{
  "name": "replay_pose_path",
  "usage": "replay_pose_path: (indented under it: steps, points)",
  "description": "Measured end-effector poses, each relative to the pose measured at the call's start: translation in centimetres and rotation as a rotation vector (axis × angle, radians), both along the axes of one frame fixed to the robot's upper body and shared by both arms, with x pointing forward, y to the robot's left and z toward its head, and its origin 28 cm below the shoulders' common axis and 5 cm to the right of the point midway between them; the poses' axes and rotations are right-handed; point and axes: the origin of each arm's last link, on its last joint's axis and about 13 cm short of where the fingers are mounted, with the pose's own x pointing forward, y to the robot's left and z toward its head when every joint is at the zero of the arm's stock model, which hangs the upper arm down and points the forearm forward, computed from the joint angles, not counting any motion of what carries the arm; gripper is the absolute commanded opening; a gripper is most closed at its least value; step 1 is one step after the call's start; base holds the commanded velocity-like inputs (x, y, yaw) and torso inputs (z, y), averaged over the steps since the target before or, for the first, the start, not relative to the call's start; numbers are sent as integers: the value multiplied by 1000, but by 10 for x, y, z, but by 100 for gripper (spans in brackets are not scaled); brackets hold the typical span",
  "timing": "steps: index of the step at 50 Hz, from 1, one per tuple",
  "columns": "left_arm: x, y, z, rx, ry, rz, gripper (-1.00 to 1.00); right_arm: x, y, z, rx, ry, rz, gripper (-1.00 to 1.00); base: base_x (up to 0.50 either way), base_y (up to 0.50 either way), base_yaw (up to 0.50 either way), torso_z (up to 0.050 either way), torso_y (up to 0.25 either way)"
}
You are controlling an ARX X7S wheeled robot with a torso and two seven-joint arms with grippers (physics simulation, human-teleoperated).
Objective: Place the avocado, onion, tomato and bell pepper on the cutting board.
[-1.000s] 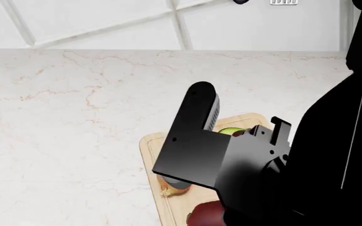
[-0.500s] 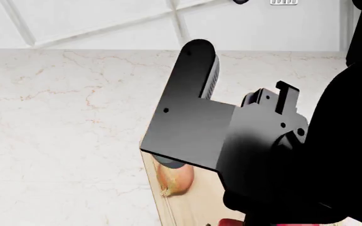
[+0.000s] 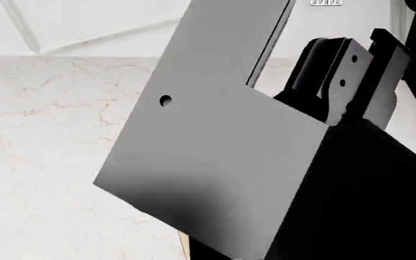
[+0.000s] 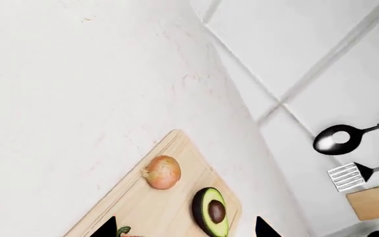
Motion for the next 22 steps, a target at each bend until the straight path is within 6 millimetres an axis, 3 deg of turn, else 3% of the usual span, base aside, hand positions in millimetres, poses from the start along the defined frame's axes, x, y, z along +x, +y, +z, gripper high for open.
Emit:
replay_pose_path:
  steps: [22]
  points:
    - [-15, -10, 8, 115, 4, -77, 100, -76, -2, -9, 429, -367, -109, 100, 0, 0, 0, 0, 0]
